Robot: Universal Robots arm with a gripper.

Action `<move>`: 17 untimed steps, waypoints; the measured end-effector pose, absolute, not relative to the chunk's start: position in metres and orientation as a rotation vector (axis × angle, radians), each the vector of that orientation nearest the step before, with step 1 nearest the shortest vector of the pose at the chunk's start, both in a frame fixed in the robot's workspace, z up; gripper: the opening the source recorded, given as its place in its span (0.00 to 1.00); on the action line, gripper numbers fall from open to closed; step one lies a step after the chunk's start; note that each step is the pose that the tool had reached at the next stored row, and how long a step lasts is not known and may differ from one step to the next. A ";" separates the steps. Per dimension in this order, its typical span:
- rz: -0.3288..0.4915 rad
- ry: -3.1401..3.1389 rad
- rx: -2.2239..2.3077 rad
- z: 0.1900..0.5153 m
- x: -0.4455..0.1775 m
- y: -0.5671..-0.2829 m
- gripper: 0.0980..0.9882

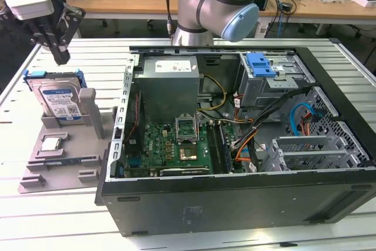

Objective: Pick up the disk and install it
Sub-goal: 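Reach for the disk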

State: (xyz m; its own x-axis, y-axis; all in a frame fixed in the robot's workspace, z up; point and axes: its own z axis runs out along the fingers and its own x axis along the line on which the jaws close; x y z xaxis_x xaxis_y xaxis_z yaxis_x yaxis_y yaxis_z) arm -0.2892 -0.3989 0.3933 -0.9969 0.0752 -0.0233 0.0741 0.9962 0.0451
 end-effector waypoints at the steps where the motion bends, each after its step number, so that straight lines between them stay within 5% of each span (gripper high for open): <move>1: 0.069 3.114 0.117 0.393 -0.290 -0.399 0.01; 17: 0.069 3.114 0.117 0.393 -0.318 -0.399 0.01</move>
State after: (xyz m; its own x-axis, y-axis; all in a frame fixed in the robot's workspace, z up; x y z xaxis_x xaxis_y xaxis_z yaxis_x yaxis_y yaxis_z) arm -0.3177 -0.3989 0.3933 -0.9969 0.0753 -0.0233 0.0742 0.9962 0.0450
